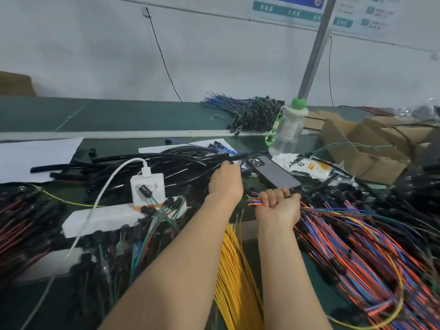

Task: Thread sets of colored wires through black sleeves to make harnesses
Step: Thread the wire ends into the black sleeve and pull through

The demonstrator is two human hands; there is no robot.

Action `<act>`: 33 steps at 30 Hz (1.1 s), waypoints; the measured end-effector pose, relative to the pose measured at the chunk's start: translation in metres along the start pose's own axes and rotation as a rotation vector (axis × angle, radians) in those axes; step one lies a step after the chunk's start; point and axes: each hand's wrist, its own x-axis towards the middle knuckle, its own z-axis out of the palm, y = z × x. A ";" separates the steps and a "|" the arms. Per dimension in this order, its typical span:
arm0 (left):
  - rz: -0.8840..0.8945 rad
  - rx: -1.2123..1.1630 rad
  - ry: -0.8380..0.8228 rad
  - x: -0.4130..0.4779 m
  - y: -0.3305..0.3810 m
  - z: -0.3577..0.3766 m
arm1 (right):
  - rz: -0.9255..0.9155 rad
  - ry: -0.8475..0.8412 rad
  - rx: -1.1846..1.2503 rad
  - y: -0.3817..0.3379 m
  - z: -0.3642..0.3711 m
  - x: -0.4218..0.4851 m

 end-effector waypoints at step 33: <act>-0.116 -0.899 0.353 -0.334 -0.052 -0.066 | 0.011 -0.426 -0.847 0.018 -0.095 -0.256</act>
